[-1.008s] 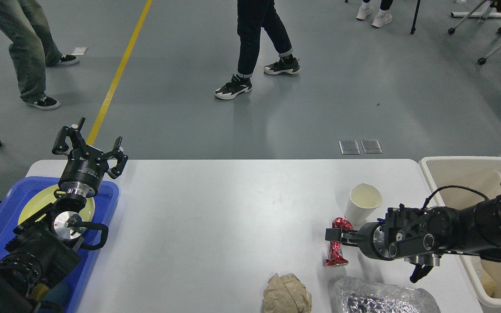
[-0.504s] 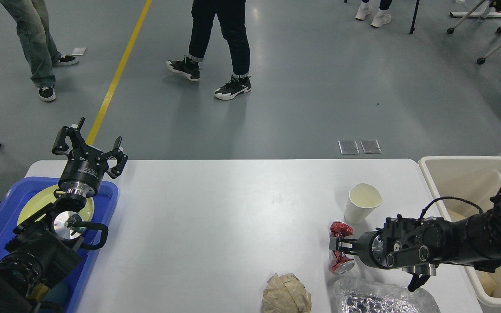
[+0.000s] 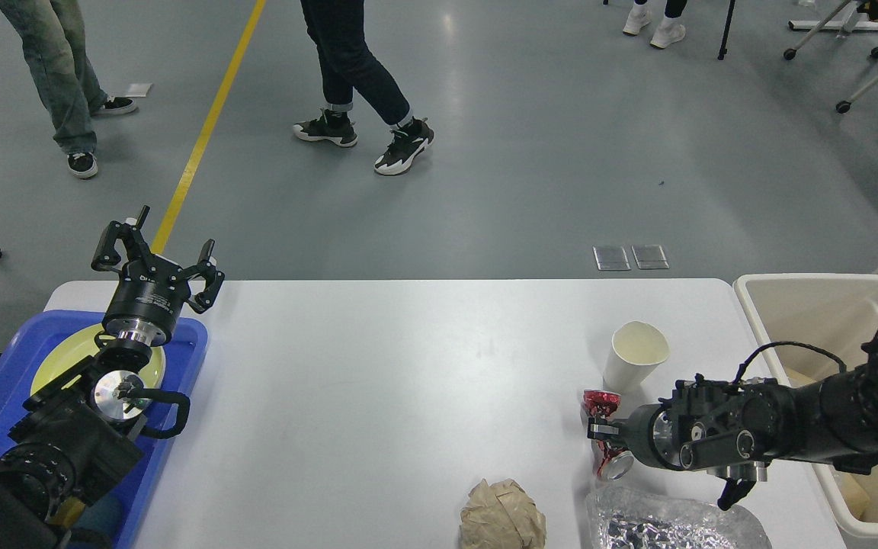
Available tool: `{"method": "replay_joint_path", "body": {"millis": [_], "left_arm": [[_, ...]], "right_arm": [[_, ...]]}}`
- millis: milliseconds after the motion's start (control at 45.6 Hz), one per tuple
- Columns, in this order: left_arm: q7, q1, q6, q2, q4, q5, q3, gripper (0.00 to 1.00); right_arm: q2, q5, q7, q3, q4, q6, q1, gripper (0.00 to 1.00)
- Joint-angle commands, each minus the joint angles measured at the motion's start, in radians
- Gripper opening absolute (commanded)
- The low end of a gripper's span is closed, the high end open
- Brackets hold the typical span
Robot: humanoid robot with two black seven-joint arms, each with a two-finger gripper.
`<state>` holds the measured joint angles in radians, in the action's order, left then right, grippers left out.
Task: Tidy desktop
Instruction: 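Close the right gripper around the red can, then lift the red can with the right gripper and carry it over the bin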
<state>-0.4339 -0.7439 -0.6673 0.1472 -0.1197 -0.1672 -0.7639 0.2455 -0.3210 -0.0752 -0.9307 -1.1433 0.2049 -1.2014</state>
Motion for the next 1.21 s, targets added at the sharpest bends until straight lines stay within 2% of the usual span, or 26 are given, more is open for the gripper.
{"method": "replay_joint_path", "body": {"millis": [0,285,438,658,767,877,1008,1184], "left_arm": [[0.0,0.0,0.0,0.0,0.0,0.0,0.0,0.96],[0.0,0.0,0.0,0.0,0.0,0.0,0.0,0.96],[0.0,0.0,0.0,0.0,0.0,0.0,0.0,0.96],[0.0,0.001,0.0,0.0,0.0,0.0,0.0,0.96],[0.0,0.0,0.0,0.0,0.0,0.0,0.0,0.96],[0.0,0.001,0.0,0.0,0.0,0.0,0.0,0.96],[0.0,0.0,0.0,0.0,0.0,0.0,0.0,0.96],[0.0,0.0,0.0,0.0,0.0,0.0,0.0,0.96]], "right_arm": [[0.029,-0.003,-0.003,-0.002,-0.044,-0.001,-0.036,0.0],[0.212,-0.11,-0.011,-0.028,-0.38,-0.051,-0.341,0.0],[0.261,-0.112,-0.011,-0.039,-0.444,-0.209,-0.608,0.0],[0.253,-0.113,-0.011,-0.03,-0.507,-0.476,-0.944,0.0],[0.248,-0.113,-0.011,-0.013,-0.549,-0.55,-1.061,0.0],[0.256,-0.113,-0.011,-0.002,-0.566,-0.549,-1.066,0.0],[0.271,-0.115,-0.009,-0.02,-0.5,-0.527,-0.942,0.0],[0.327,-0.116,-0.011,-0.017,-0.187,-0.522,-0.675,0.0]]}}
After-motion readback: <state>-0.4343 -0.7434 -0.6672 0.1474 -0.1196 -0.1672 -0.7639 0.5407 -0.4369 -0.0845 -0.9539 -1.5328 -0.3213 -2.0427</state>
